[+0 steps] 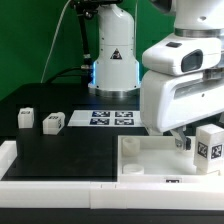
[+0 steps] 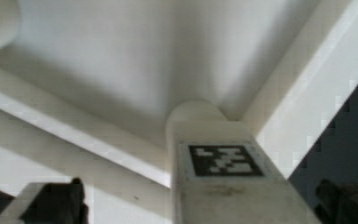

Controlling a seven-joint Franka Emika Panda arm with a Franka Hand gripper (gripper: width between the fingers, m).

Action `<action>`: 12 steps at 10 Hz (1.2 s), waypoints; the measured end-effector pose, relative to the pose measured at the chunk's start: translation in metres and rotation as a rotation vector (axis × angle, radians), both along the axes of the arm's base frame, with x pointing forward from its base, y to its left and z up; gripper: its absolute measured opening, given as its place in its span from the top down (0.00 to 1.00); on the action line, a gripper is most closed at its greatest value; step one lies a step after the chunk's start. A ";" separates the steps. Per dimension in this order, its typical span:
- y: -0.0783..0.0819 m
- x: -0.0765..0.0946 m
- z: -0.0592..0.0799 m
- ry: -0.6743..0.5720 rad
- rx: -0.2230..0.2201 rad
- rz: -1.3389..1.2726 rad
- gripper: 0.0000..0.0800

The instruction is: Assemble one leg

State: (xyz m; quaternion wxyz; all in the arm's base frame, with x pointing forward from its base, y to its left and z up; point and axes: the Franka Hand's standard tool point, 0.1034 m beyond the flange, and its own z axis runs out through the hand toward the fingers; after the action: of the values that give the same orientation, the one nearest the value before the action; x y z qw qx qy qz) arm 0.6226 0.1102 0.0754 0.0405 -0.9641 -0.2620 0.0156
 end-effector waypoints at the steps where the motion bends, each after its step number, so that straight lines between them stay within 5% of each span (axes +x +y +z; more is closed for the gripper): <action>1: 0.000 0.000 0.000 0.000 0.000 0.000 0.35; 3: 0.000 0.000 0.000 0.003 -0.002 -0.046 0.64; 6: 0.007 0.001 -0.002 0.010 -0.013 -0.154 0.64; 12: 0.010 0.002 -0.002 0.089 -0.019 -1.056 0.64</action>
Offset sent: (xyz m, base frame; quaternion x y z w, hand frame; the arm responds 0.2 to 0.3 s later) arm 0.0000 0.0000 0.0000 0.0000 0.0000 0.0000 1.0000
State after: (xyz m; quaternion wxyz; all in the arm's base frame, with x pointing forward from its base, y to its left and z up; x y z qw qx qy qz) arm 0.6246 0.1200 0.0730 0.0452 -0.9635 0.2614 0.0365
